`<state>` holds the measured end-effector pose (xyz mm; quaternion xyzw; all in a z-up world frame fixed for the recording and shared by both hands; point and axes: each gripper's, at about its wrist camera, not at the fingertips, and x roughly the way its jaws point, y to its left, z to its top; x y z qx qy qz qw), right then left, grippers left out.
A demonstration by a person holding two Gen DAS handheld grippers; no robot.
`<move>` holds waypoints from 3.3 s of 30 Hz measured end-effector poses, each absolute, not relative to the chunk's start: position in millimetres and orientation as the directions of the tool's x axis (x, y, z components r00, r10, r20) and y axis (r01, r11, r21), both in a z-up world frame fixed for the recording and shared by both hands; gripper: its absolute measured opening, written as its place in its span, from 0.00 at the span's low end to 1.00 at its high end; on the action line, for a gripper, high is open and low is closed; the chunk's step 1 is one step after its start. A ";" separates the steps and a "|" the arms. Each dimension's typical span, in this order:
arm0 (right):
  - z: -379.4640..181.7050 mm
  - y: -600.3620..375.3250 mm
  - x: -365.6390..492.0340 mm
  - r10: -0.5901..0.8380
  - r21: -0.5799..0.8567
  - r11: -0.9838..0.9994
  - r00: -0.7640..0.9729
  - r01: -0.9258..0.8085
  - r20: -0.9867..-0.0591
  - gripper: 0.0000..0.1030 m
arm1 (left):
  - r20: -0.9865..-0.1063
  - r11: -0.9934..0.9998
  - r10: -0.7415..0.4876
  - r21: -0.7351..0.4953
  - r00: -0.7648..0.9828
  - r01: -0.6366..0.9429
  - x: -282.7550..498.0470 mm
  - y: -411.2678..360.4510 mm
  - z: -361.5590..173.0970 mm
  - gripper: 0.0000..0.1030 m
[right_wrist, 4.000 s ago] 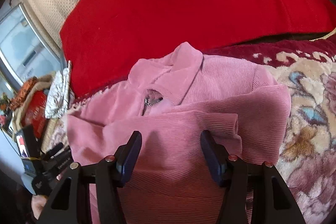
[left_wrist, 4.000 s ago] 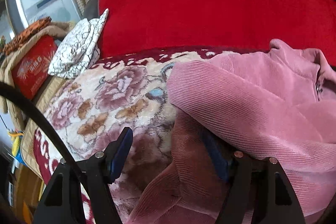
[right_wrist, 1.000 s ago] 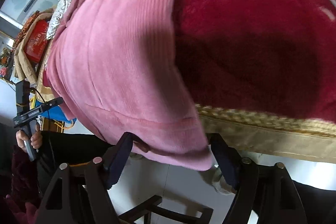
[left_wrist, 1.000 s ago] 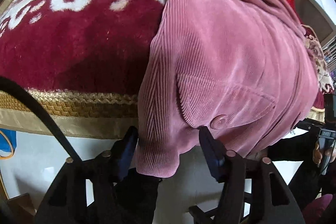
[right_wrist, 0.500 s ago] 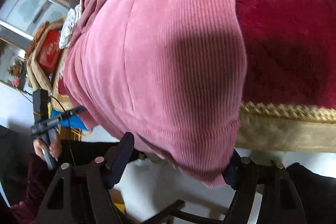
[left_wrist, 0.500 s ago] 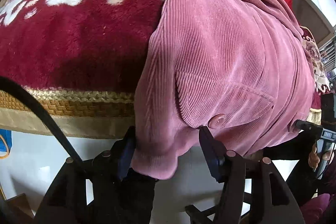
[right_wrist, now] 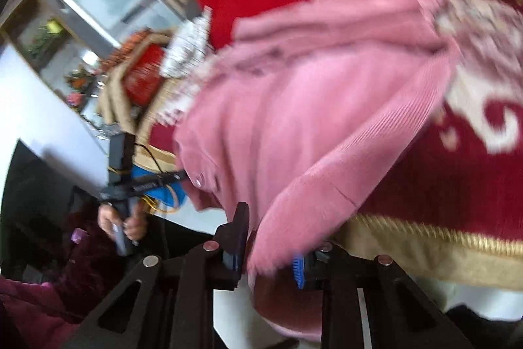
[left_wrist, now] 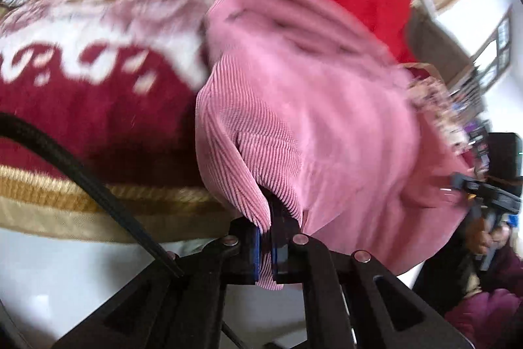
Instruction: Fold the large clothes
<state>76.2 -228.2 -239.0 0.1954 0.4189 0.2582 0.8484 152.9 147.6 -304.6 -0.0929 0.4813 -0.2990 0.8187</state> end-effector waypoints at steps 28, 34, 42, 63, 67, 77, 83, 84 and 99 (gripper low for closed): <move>-267.6 -212.8 117.0 0.478 0.440 0.877 0.426 -0.192 -0.768 0.28 | -0.820 0.849 -0.460 -0.294 0.340 0.439 162.5 135.9 -296.9 0.09; -274.8 -222.1 108.3 0.619 0.610 0.780 0.315 -0.142 -0.719 0.27 | -0.816 0.844 -0.465 -0.290 0.344 0.451 161.2 132.7 -289.1 0.13; -275.5 -222.3 107.0 0.669 0.657 0.737 0.310 -0.161 -0.675 0.20 | -0.787 0.815 -0.526 -0.359 0.322 0.454 165.0 130.7 -287.2 0.05; -192.1 -329.0 136.5 0.599 0.665 0.743 0.520 -0.078 -0.609 0.59 | -0.627 0.707 -0.690 -0.481 0.360 0.518 222.0 112.3 -197.5 0.04; -232.6 -352.4 83.6 0.599 0.720 0.694 0.560 -0.006 -0.572 0.94 | -0.616 0.707 -0.698 -0.515 0.364 0.484 211.4 124.2 -207.8 0.04; -324.8 -311.3 73.0 0.675 0.786 0.613 0.460 0.087 -0.577 0.72 | -0.664 0.765 -0.637 -0.482 0.391 0.428 188.9 135.9 -215.8 0.04; -351.8 -284.6 81.5 0.677 0.794 0.589 0.447 0.147 -0.585 0.37 | -0.685 0.781 -0.616 -0.466 0.390 0.415 183.5 141.8 -224.3 0.04; -348.8 -284.0 81.3 0.692 0.809 0.570 0.449 0.139 -0.565 0.31 | -0.684 0.780 -0.618 -0.470 0.388 0.413 183.2 143.5 -226.1 0.04; -293.1 -233.7 110.9 0.744 0.802 0.591 0.446 -0.092 -0.497 0.23 | -0.721 0.799 -0.589 -0.451 0.365 0.399 180.2 147.2 -252.3 0.02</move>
